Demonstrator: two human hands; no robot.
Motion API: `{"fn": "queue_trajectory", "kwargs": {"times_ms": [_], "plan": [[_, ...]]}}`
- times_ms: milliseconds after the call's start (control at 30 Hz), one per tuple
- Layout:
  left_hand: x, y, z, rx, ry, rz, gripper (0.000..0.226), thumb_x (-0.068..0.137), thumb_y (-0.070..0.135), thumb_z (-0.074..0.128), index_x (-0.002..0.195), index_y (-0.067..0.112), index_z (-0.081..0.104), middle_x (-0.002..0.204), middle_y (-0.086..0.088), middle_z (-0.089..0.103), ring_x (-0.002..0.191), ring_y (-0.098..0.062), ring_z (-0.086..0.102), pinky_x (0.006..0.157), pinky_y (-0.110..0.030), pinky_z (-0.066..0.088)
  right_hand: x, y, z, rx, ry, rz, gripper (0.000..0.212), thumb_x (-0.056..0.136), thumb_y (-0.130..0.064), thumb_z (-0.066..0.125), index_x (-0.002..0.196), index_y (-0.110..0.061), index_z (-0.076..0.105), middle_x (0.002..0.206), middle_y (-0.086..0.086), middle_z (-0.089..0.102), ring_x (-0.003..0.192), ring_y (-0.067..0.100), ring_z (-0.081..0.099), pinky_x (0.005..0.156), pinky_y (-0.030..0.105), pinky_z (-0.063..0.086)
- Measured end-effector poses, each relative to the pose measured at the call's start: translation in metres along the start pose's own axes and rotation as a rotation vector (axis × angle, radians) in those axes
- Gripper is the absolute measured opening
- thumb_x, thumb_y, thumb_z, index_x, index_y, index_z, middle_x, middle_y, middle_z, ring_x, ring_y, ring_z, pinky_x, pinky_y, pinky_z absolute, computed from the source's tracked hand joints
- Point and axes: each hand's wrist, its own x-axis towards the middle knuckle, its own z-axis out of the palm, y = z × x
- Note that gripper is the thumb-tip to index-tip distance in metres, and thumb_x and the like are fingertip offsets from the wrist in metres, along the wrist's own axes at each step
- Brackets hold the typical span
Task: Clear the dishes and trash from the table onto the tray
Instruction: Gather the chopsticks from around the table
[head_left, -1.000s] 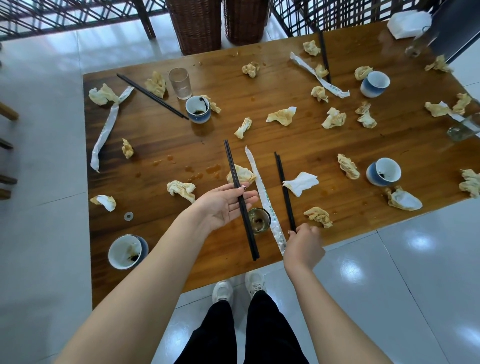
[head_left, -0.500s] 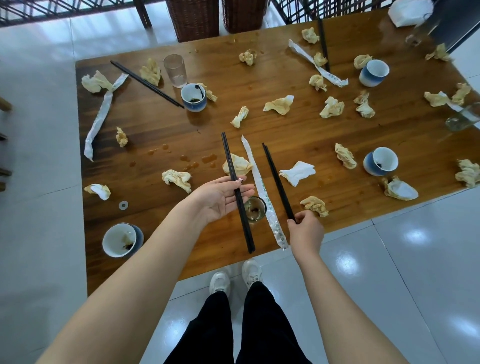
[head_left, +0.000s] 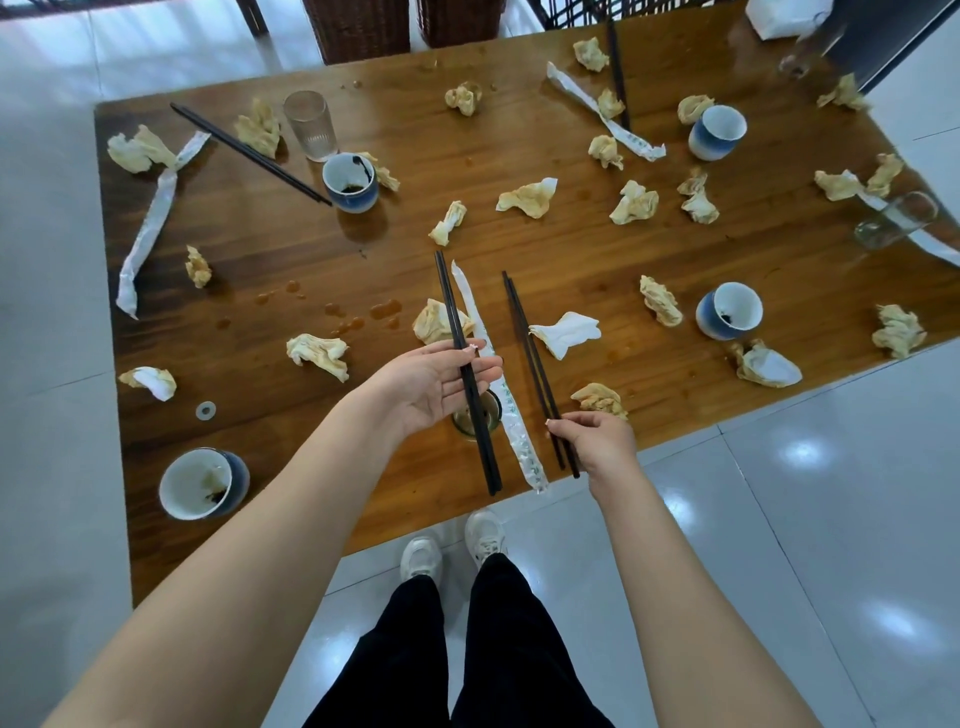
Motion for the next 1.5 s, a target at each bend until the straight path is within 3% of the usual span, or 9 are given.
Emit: {"fn": "queue_trajectory", "kwargs": {"times_ms": [167, 467, 933, 1067, 1233, 1300, 1400, 1500], "plan": [[0.003, 0.004, 0.002, 0.002, 0.01, 0.0, 0.02, 0.095, 0.007, 0.053, 0.112, 0.003, 0.063, 0.101, -0.016, 0.072, 0.093, -0.024, 0.071, 0.078, -0.03, 0.058, 0.003, -0.005, -0.006, 0.259, -0.16, 0.131, 0.015, 0.081, 0.005, 0.069, 0.09, -0.003, 0.061, 0.083, 0.016, 0.071, 0.068, 0.018, 0.071, 0.058, 0.028, 0.055], [0.006, 0.004, 0.006, 0.013, 0.017, -0.003, 0.02, 0.096, 0.005, 0.052, 0.113, 0.002, 0.062, 0.101, -0.017, 0.072, 0.093, -0.024, 0.071, 0.076, -0.029, 0.059, 0.0, -0.009, -0.008, 0.52, -0.263, 0.193, 0.013, 0.084, 0.009, 0.061, 0.092, -0.001, 0.065, 0.077, 0.014, 0.072, 0.063, 0.016, 0.069, 0.068, 0.029, 0.055], [-0.002, 0.003, 0.015, -0.023, -0.015, 0.038, 0.02, 0.098, 0.004, 0.049, 0.115, 0.0, 0.057, 0.1, -0.018, 0.072, 0.09, -0.024, 0.072, 0.068, -0.032, 0.06, -0.052, -0.045, -0.011, 0.631, -0.358, 0.026, 0.016, 0.085, 0.006, 0.061, 0.094, -0.005, 0.069, 0.086, 0.011, 0.074, 0.07, 0.015, 0.07, 0.062, 0.024, 0.057], [-0.011, 0.008, 0.013, -0.026, -0.065, 0.045, 0.025, 0.097, 0.003, 0.049, 0.12, -0.002, 0.056, 0.1, -0.017, 0.072, 0.093, -0.024, 0.071, 0.073, -0.035, 0.06, -0.075, -0.056, -0.012, 0.531, -0.431, -0.021, 0.018, 0.086, 0.004, 0.061, 0.099, -0.006, 0.069, 0.084, 0.006, 0.074, 0.067, 0.01, 0.069, 0.055, 0.022, 0.053], [-0.026, 0.019, 0.005, -0.047, -0.142, 0.092, 0.029, 0.095, 0.001, 0.05, 0.125, -0.001, 0.05, 0.107, -0.02, 0.07, 0.093, -0.025, 0.071, 0.072, -0.034, 0.06, -0.091, -0.059, -0.004, 0.427, -0.461, -0.05, 0.024, 0.083, 0.008, 0.062, 0.107, 0.006, 0.067, 0.082, 0.011, 0.073, 0.062, 0.011, 0.068, 0.05, 0.019, 0.049], [-0.031, 0.022, 0.002, -0.036, -0.155, 0.091, 0.03, 0.095, 0.0, 0.05, 0.124, -0.002, 0.05, 0.107, -0.019, 0.07, 0.094, -0.024, 0.071, 0.072, -0.033, 0.06, -0.094, -0.059, -0.002, 0.401, -0.456, -0.046, 0.02, 0.083, 0.006, 0.063, 0.101, 0.001, 0.07, 0.082, 0.01, 0.074, 0.065, 0.013, 0.069, 0.053, 0.021, 0.051], [-0.036, 0.023, -0.001, -0.035, -0.156, 0.098, 0.031, 0.094, -0.002, 0.05, 0.125, -0.003, 0.051, 0.107, -0.019, 0.07, 0.094, -0.024, 0.071, 0.067, -0.03, 0.06, -0.098, -0.06, 0.002, 0.311, -0.439, -0.071, 0.016, 0.082, 0.003, 0.067, 0.094, -0.006, 0.072, 0.084, 0.01, 0.075, 0.072, 0.018, 0.07, 0.069, 0.031, 0.056], [-0.039, 0.022, -0.002, -0.018, -0.127, 0.119, 0.03, 0.094, -0.001, 0.051, 0.124, -0.003, 0.053, 0.106, -0.017, 0.07, 0.091, -0.022, 0.071, 0.064, -0.028, 0.059, -0.107, -0.065, 0.008, 0.176, -0.416, -0.12, 0.014, 0.081, 0.001, 0.07, 0.09, -0.009, 0.072, 0.08, 0.006, 0.074, 0.065, 0.011, 0.069, 0.061, 0.026, 0.054]]}}
